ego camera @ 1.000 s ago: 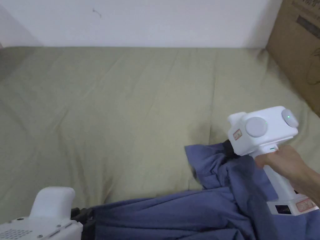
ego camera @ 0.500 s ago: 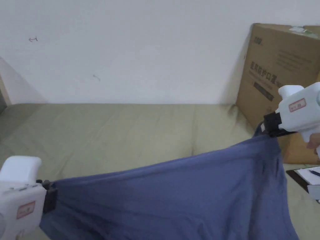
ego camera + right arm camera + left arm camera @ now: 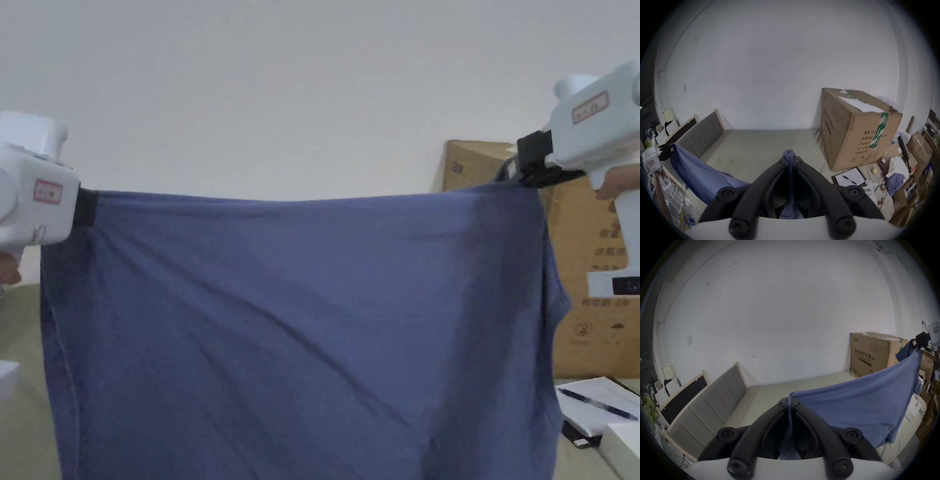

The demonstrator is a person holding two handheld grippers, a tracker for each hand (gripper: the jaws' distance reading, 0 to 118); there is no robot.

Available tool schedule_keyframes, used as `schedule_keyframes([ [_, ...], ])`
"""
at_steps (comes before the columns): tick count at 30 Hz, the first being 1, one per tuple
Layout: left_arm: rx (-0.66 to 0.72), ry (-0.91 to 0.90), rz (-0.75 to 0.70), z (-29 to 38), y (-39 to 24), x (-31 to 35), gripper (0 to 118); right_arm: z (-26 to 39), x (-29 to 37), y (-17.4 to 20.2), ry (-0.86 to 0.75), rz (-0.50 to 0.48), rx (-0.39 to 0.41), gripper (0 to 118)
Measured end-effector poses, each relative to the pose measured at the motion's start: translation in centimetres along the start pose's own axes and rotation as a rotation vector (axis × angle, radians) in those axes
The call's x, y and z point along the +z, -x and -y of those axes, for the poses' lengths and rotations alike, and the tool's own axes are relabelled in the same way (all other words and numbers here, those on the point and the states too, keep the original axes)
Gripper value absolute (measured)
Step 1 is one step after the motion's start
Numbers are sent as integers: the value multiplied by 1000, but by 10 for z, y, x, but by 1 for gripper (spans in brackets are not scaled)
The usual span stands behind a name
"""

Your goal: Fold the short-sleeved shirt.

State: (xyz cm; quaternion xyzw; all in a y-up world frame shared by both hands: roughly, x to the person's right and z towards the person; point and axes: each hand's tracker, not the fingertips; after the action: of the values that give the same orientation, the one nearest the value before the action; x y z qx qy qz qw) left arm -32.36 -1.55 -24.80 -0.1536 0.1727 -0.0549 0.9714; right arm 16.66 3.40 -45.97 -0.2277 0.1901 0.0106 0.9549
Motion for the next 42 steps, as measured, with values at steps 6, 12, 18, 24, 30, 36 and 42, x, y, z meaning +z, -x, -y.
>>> schedule_keyframes([
  [6, 14, -71, -37, -74, 14, -29, 1, -51, -5, 18, -49, -2, -38, 3],
  [12, 21, -101, -80, -139, 41, -65, 1, -114, -21, 34, -123, -91, -118, 3],
  [18, 51, -169, -133, -188, 62, -95, 1, -166, -37, 62, -166, -91, -112, 3],
  [24, 45, -176, -171, -197, 65, -126, 1, -178, -56, 81, -178, -61, -81, 3],
  [30, 43, -163, -181, -162, 69, -173, 1, -154, -106, 88, -120, -50, -36, 3],
  [36, -17, -64, -200, -73, 45, -245, 1, -84, -210, 81, 28, -37, -41, 3],
  [42, 52, 170, -129, 63, 22, -326, 1, 61, -327, 63, 260, -33, -101, 3],
])
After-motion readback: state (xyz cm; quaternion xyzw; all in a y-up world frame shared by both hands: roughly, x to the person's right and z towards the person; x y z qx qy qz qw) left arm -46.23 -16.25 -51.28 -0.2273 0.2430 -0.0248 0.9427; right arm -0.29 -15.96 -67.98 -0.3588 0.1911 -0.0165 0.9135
